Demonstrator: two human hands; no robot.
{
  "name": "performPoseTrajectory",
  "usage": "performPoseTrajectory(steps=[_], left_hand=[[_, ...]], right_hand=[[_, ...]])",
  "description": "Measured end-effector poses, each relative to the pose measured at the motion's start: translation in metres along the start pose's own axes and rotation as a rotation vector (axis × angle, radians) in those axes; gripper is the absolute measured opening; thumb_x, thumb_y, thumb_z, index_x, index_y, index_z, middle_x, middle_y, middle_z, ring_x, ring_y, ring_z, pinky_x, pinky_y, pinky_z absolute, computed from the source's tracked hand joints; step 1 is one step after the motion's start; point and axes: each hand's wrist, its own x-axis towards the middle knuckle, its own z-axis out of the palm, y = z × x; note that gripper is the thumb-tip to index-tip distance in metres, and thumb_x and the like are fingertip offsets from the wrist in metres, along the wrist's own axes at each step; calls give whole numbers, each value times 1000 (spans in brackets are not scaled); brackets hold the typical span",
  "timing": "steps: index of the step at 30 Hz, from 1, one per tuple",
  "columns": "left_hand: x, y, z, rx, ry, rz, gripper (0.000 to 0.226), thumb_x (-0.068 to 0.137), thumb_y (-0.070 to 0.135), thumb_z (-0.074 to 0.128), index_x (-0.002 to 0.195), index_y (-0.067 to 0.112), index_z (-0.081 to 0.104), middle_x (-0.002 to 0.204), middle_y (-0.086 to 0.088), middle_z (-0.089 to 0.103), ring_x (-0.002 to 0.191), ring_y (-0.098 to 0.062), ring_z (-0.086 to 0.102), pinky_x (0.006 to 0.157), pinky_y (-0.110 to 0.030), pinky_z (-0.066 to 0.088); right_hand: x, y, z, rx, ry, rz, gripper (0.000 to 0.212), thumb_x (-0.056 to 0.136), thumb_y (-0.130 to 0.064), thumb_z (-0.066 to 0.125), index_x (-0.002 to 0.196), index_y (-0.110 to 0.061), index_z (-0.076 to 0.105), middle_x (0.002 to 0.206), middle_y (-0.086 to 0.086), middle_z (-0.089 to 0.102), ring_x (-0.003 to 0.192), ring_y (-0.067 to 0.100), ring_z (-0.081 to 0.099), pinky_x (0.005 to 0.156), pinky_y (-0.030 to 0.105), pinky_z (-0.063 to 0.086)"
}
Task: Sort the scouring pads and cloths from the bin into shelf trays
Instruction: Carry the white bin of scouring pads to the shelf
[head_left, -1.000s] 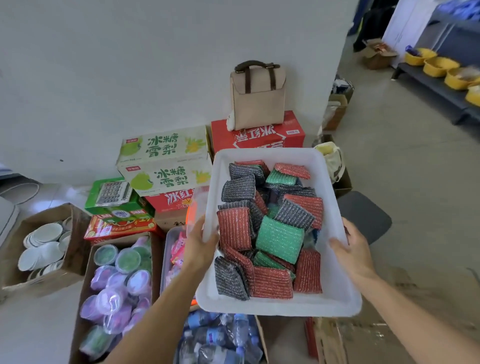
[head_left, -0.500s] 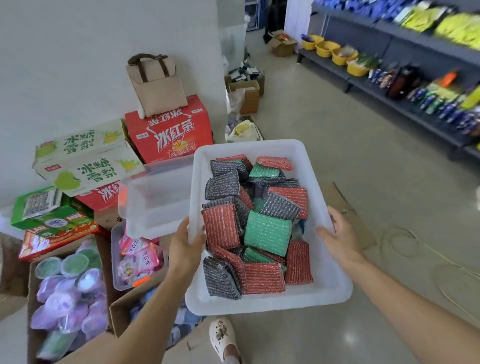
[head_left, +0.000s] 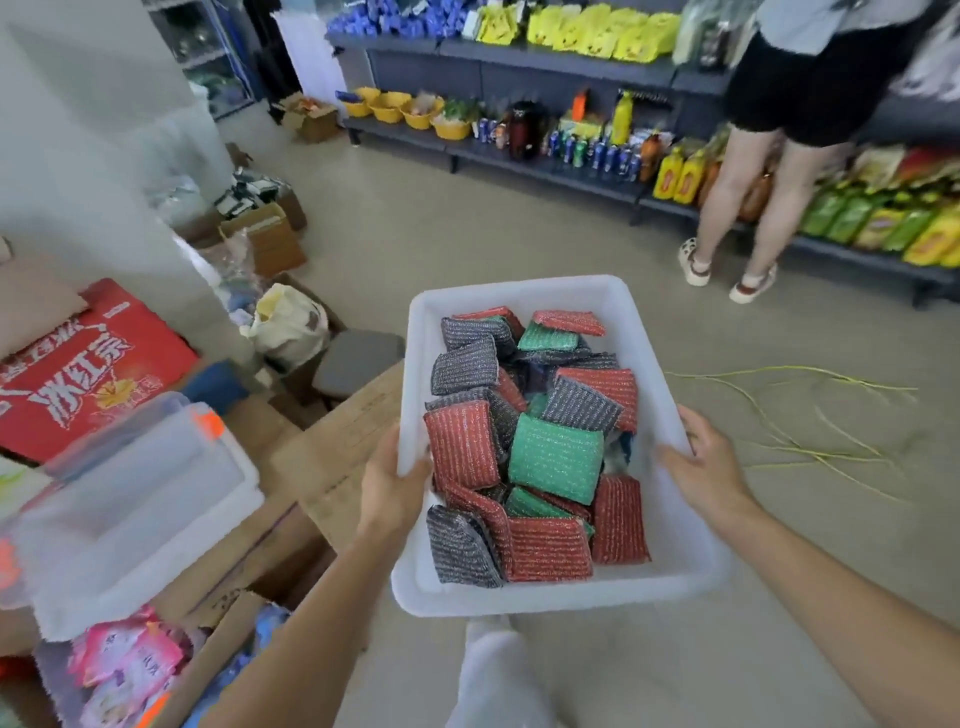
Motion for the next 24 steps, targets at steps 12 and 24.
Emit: performPoseTrajectory(steps=[12,24], left_hand=[[82,134,222,159,-390,154,44,95,20,61,137,27,49,108,6,70,90,-22,70,85,-50,57],[99,258,465,248,-751,325,47,94,4,57,137,21,49,100,7,66,81,-16,65,82,-35,54]], right_hand=[[66,56,-157,85,435,145,45,84,3,62,119,-24,54,108,5,64,96,27,62,80,38,51],[117,112,-308,210,786,371,40,89,2,58,125,-12,53,111,7,63,80,15,63,56,20,51]])
